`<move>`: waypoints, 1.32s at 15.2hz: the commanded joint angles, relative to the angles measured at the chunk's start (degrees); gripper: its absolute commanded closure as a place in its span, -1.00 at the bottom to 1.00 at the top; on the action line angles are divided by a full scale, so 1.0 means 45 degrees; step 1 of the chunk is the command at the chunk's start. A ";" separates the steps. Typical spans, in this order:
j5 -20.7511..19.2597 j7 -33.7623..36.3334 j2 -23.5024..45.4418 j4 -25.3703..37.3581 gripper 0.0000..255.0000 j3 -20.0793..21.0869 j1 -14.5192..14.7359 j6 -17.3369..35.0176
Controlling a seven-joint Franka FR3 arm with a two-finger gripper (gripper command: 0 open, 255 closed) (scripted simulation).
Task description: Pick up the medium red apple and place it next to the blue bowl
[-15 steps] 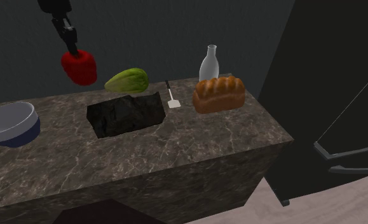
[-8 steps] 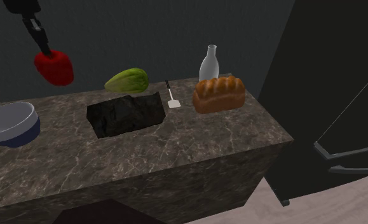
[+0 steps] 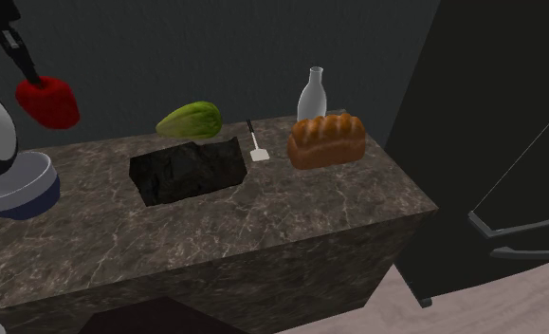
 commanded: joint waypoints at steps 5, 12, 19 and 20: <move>0.0245 -0.0106 -0.0594 -0.1869 1.00 -0.0033 -0.0196 0.1321; 0.0446 -0.0272 -0.1077 -0.3717 1.00 -0.0084 -0.0359 0.2714; 0.0555 -0.0390 -0.1337 -0.5247 1.00 -0.0117 -0.0441 0.4000; 0.0564 -0.0403 -0.1359 -0.5446 1.00 -0.0121 -0.0449 0.4177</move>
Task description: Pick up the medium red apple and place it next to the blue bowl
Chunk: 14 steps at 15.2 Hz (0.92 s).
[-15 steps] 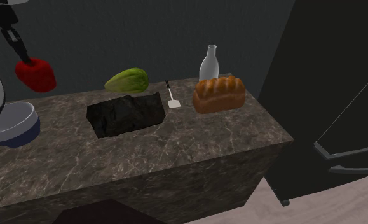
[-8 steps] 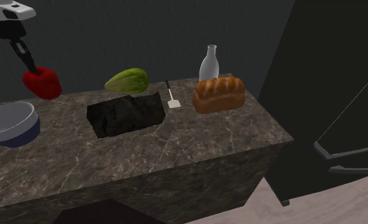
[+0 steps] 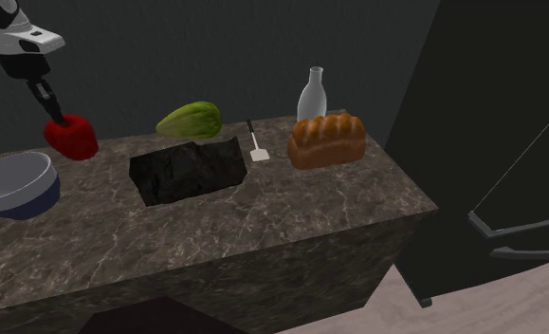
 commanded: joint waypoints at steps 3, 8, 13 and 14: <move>0.0034 -0.0074 -0.0074 -0.0767 1.00 -0.0024 -0.0041 0.0706; 0.0042 -0.0113 -0.0081 -0.1632 1.00 -0.0035 -0.0057 0.1563; 0.0018 -0.0131 -0.0011 -0.2404 1.00 -0.0044 -0.0060 0.2400; 0.0010 -0.0132 0.0012 -0.2548 1.00 -0.0046 -0.0059 0.2565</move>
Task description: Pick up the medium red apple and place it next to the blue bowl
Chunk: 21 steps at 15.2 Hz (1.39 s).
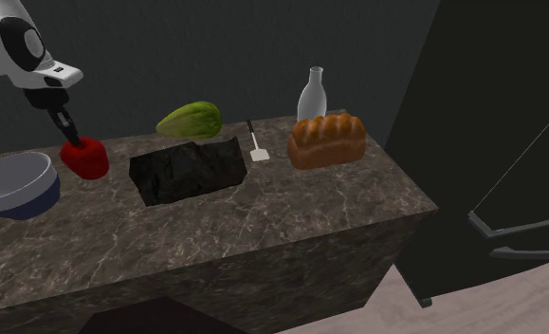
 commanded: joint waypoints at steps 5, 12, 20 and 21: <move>-0.0015 0.0024 0.0033 -0.0292 1.00 0.0008 0.0016 0.0333; -0.0014 0.0023 0.0032 -0.0295 -1.00 0.0008 0.0016 0.0334; 0.0055 -0.0022 -0.0150 0.1108 -1.00 -0.0004 -0.0026 -0.1240; 0.0055 -0.0022 -0.0149 0.1110 -1.00 -0.0004 -0.0026 -0.1241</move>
